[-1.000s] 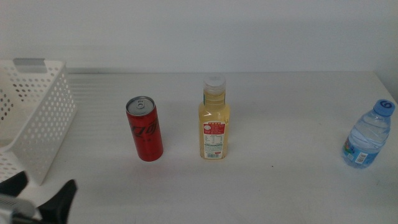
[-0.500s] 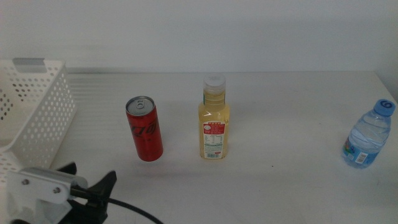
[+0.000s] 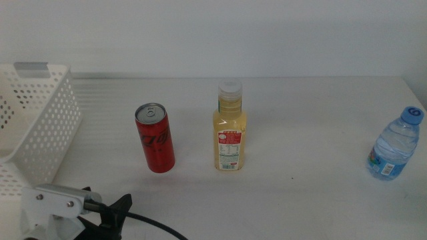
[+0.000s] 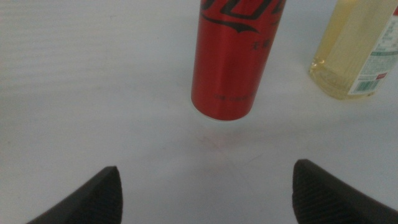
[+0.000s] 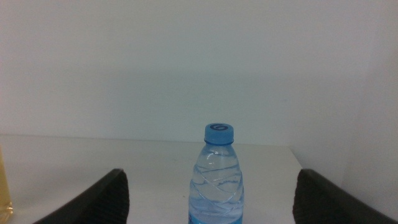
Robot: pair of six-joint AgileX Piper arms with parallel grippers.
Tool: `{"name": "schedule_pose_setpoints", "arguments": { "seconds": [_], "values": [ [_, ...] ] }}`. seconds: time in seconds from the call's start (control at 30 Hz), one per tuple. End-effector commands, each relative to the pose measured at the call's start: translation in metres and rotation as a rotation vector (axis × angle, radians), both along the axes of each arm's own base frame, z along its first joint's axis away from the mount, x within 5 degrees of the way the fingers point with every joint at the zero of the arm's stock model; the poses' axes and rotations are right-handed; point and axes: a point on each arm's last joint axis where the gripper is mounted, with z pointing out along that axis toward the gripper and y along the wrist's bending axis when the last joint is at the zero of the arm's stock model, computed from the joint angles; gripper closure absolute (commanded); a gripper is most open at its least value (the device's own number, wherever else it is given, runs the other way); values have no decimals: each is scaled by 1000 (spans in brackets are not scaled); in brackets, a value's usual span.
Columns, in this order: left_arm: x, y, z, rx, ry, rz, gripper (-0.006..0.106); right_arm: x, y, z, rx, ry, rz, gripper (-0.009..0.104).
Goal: Use arms to grab the bottles and put them into the dustbin to the left of the table.
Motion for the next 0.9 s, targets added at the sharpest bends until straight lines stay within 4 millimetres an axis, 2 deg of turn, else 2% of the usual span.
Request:
{"name": "schedule_pose_setpoints", "arguments": {
  "seconds": [0.0,0.23,0.43,0.67,0.87],
  "values": [
    [-3,-1,16,-107,-147,5,10,-4,0,11,-16,-110,-9,19],
    [-1,5,16,-217,-113,104,10,-4,0,11,-16,-110,-9,19],
    [0,7,15,-219,-111,126,10,-4,0,11,-16,-110,-9,19],
    [19,-10,28,-169,-204,-30,10,-4,0,11,-16,-110,-9,19],
    [32,-16,32,-157,-201,-52,10,-4,0,11,-16,-110,-9,19]
  ]
}}
